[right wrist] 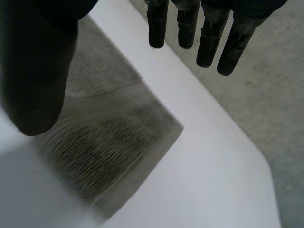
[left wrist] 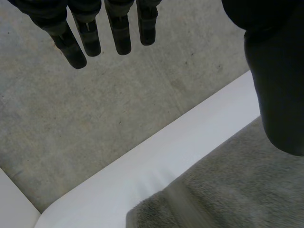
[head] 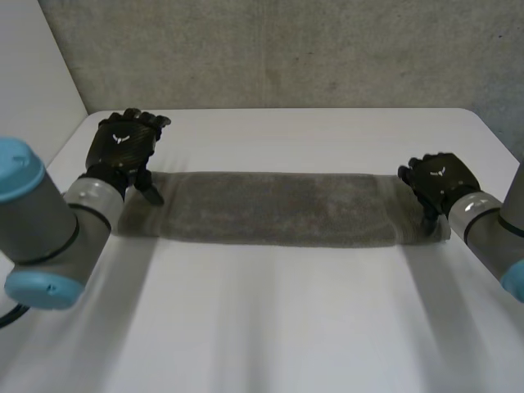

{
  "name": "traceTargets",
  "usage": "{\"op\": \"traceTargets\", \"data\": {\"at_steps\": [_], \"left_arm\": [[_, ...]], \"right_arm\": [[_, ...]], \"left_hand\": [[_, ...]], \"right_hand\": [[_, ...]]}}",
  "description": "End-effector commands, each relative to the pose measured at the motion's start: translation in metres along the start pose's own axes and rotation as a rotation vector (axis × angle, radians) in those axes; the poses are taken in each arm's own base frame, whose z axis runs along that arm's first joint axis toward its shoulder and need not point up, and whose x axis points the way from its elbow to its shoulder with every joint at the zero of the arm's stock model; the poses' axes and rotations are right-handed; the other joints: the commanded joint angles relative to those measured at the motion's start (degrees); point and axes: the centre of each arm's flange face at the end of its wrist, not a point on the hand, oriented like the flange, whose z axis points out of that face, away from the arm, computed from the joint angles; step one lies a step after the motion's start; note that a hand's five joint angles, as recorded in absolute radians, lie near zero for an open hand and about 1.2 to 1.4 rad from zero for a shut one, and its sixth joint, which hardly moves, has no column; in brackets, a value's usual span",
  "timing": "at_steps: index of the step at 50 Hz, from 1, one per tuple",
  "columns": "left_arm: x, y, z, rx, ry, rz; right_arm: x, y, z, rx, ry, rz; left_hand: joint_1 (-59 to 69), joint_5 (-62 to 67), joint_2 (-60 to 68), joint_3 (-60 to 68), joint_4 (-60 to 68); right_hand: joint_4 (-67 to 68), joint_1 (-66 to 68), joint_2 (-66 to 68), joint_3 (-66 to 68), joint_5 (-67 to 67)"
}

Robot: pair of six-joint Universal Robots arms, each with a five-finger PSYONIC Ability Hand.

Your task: Fold the towel.

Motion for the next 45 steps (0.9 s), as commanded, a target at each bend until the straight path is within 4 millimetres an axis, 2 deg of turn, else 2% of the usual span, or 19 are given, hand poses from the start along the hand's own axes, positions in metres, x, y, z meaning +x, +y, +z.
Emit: {"op": "traceTargets", "data": {"at_steps": [1,17,19,20,21,25,28,30,31,32,33,35,36,37,38,42,43,44,45], "left_arm": [[0.008,0.016,-0.019,0.032,-0.003,-0.002],[0.011,0.026,-0.023,0.058,-0.008,0.001],[0.012,0.027,-0.023,0.055,-0.007,0.001],[0.012,0.028,-0.023,0.052,-0.006,0.001],[0.012,0.029,-0.023,0.051,-0.006,0.001],[0.012,0.030,-0.025,0.046,-0.005,0.000],[0.012,0.030,-0.025,0.048,-0.005,0.001],[0.012,0.029,-0.025,0.049,-0.006,0.001],[0.012,0.028,-0.025,0.051,-0.006,0.001],[0.012,0.028,-0.025,0.051,-0.006,0.001],[0.012,0.028,-0.026,0.051,-0.006,0.001],[0.012,0.028,-0.026,0.052,-0.008,0.001],[0.011,0.028,-0.025,0.051,-0.009,0.001],[0.012,0.028,-0.026,0.052,-0.008,0.001],[0.012,0.028,-0.026,0.052,-0.008,0.001],[0.012,0.027,-0.026,0.053,-0.008,-0.001],[0.012,0.027,-0.026,0.053,-0.008,-0.001],[0.012,0.027,-0.026,0.053,-0.008,0.001],[0.012,0.027,-0.026,0.053,-0.008,0.001]], "right_arm": [[-0.001,0.023,0.007,-0.040,-0.047,0.026],[0.003,0.059,0.037,-0.081,-0.036,0.051],[0.006,0.059,0.040,-0.075,-0.026,0.050],[0.006,0.059,0.040,-0.075,-0.026,0.050],[0.008,0.059,0.040,-0.073,-0.021,0.052],[0.018,0.063,0.042,-0.079,0.014,0.056],[0.033,0.066,0.040,-0.092,0.053,0.063],[0.057,0.064,0.037,-0.086,0.109,0.065],[0.057,0.064,0.037,-0.086,0.109,0.065],[0.073,0.064,0.034,-0.084,0.145,0.060],[0.073,0.064,0.034,-0.084,0.145,0.059],[0.109,0.068,0.030,-0.085,0.222,0.047],[0.109,0.068,0.030,-0.085,0.223,0.047],[0.126,0.068,0.030,-0.080,0.261,0.025],[0.141,0.065,0.030,-0.072,0.295,-0.009],[0.156,0.050,0.031,-0.054,0.324,-0.095],[0.151,0.034,0.033,-0.021,0.309,-0.129],[0.151,0.034,0.033,-0.020,0.309,-0.130],[0.135,0.009,0.035,0.038,0.274,-0.155]], "left_hand": [[-4.81,-12.31,-4.65,-3.81,-4.78],[-4.98,-12.48,-4.82,-3.97,-4.94],[-4.98,-12.48,-4.82,-3.98,-4.95],[-4.81,-12.32,-4.66,-3.81,-4.78],[-4.81,-12.31,-4.65,-3.81,-4.78],[-4.81,-12.32,-4.66,-3.81,-4.78],[-4.98,-12.48,-4.82,-3.98,-4.95],[-4.98,-12.48,-4.82,-3.98,-4.95],[-4.98,-12.48,-4.82,-3.98,-4.95],[-4.98,-12.48,-4.82,-3.98,-4.95],[-4.98,-12.48,-4.82,-3.98,-4.95],[-4.98,-12.48,-4.82,-3.98,-4.95],[-4.81,-12.32,-4.66,-3.81,-4.78],[-4.98,-12.48,-4.82,-3.97,-4.94],[-4.98,-12.48,-4.82,-3.98,-4.95],[-4.98,-12.48,-4.82,-3.98,-4.95],[-4.98,-12.48,-4.82,-3.98,-4.95],[-4.98,-12.48,-4.82,-3.98,-4.95],[-4.98,-12.48,-4.82,-3.98,-4.95]], "right_hand": [[6.78,6.71,6.75,6.92,6.84],[31.01,30.93,30.98,31.14,31.06],[50.23,50.16,50.20,50.36,50.28],[50.35,50.28,50.32,50.48,50.40],[63.61,63.54,63.58,63.75,63.67],[63.75,63.68,63.72,63.88,63.80],[63.75,63.68,63.72,63.88,63.80],[63.75,63.68,63.72,63.88,63.80],[63.75,63.68,63.72,63.88,63.80],[63.75,63.68,63.72,63.88,63.80],[63.75,63.68,63.72,63.88,63.80],[63.75,63.68,63.72,63.88,63.80],[63.75,63.68,63.72,63.88,63.80],[63.75,63.68,63.72,63.88,63.80],[63.75,63.68,63.72,63.88,63.80],[63.75,63.68,63.72,63.88,63.80],[63.75,63.68,63.72,63.88,63.80],[63.75,63.68,63.72,63.88,63.80],[63.75,63.68,63.72,63.88,63.80]]}}
